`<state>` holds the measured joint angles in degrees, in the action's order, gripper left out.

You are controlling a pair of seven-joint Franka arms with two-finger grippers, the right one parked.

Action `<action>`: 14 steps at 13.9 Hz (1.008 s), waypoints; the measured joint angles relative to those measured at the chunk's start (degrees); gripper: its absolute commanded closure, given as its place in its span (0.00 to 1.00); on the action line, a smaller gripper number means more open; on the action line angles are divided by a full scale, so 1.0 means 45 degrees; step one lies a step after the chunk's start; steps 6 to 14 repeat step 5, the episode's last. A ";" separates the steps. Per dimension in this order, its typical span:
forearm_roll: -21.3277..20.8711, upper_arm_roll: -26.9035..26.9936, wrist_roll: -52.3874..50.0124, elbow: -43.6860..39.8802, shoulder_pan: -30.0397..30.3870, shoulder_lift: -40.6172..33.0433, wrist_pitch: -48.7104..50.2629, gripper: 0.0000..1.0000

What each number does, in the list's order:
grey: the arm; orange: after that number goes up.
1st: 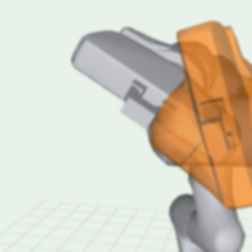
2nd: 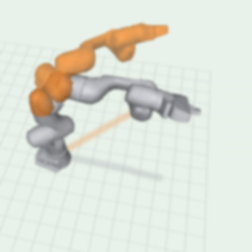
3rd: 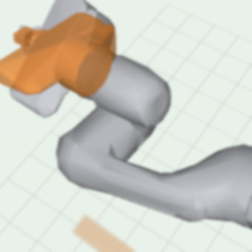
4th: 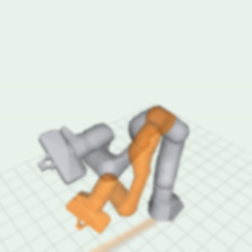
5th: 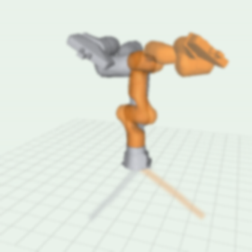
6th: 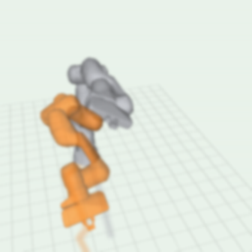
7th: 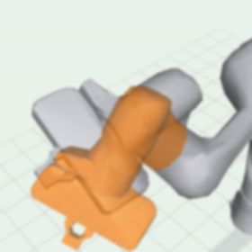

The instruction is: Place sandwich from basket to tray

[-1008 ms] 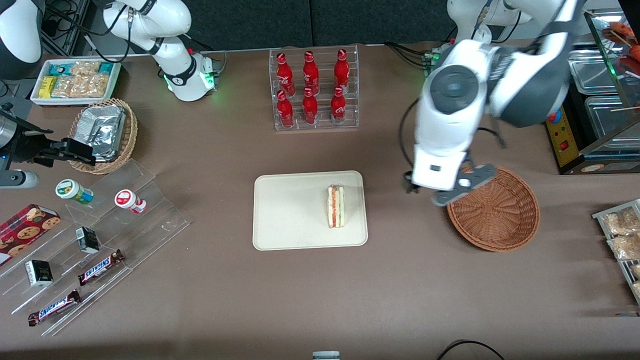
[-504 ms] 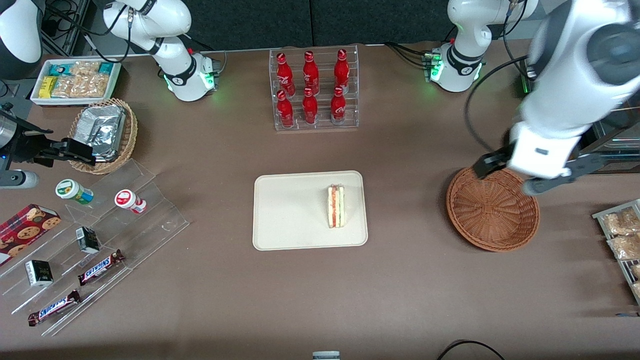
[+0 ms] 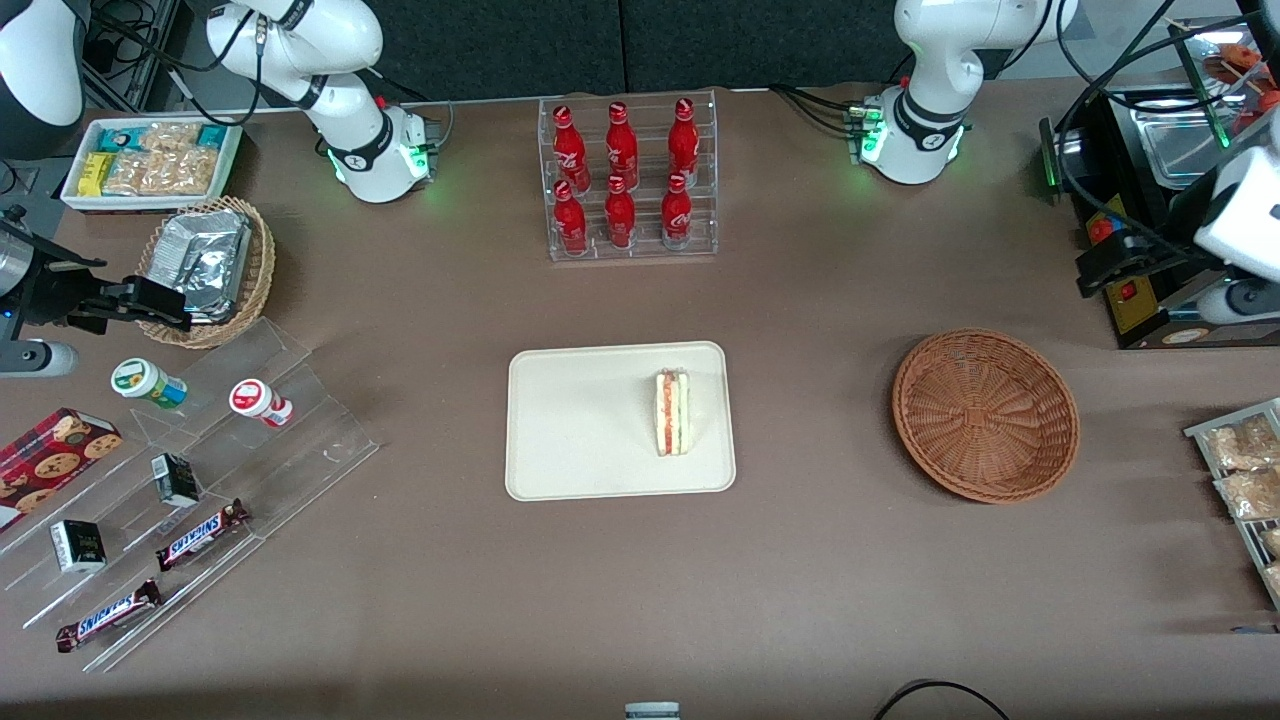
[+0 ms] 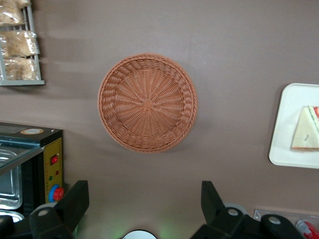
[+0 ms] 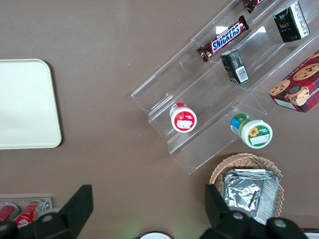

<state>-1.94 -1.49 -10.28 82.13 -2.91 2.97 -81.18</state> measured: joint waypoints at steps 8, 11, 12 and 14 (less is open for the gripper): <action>0.0331 0.0046 0.0053 0.0068 -0.0233 0.0033 -0.0057 0.01; 0.0331 0.0046 0.0053 0.0068 -0.0233 0.0033 -0.0057 0.01; 0.0331 0.0046 0.0053 0.0068 -0.0233 0.0033 -0.0057 0.01; 0.0331 0.0046 0.0053 0.0068 -0.0233 0.0033 -0.0057 0.01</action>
